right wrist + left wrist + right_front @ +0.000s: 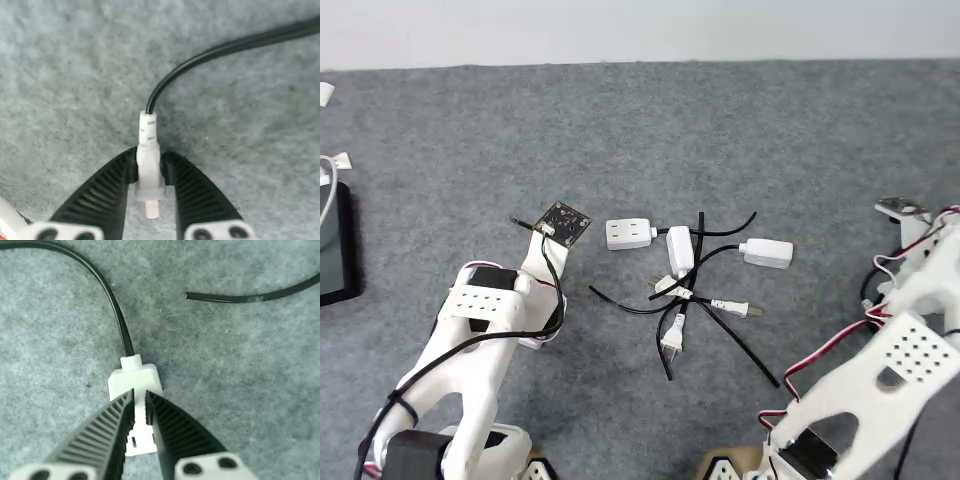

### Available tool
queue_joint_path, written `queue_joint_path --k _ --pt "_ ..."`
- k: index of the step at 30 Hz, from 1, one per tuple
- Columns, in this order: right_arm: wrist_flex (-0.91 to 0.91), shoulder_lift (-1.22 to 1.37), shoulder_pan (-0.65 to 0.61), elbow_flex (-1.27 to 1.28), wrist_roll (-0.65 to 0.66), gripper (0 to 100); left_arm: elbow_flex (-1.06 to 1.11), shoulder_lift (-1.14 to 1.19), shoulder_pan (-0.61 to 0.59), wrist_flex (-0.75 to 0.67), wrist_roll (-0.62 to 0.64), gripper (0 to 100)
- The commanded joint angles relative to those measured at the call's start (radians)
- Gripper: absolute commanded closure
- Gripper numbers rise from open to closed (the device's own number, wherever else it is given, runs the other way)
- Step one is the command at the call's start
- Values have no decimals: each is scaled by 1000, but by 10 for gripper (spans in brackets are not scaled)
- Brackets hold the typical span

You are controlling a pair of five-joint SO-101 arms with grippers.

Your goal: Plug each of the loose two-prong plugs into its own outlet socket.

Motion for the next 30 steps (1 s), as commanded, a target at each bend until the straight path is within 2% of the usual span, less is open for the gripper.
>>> queue_joint_path --k 1,4,10,12,15,16,23,30 --pt "-25 -68 41 -5 12 818 97 9 -29 26 -12 987" --pt "-33 -137 41 -5 17 779 97 9 -29 26 -12 987" --pt "-10 -320 -7 2 12 785 97 9 -29 26 -14 987" --pt "15 -349 -35 2 12 837 97 9 -29 26 -14 987" --pt "39 -351 -71 5 11 984 97 9 -29 28 -14 987" --pt "39 -349 -77 18 11 995 97 9 -29 28 -14 987" --pt "27 -341 -91 190 75 990 97 9 -29 28 -14 987" --pt "-85 -335 -5 199 81 990 97 9 -29 28 -14 987"
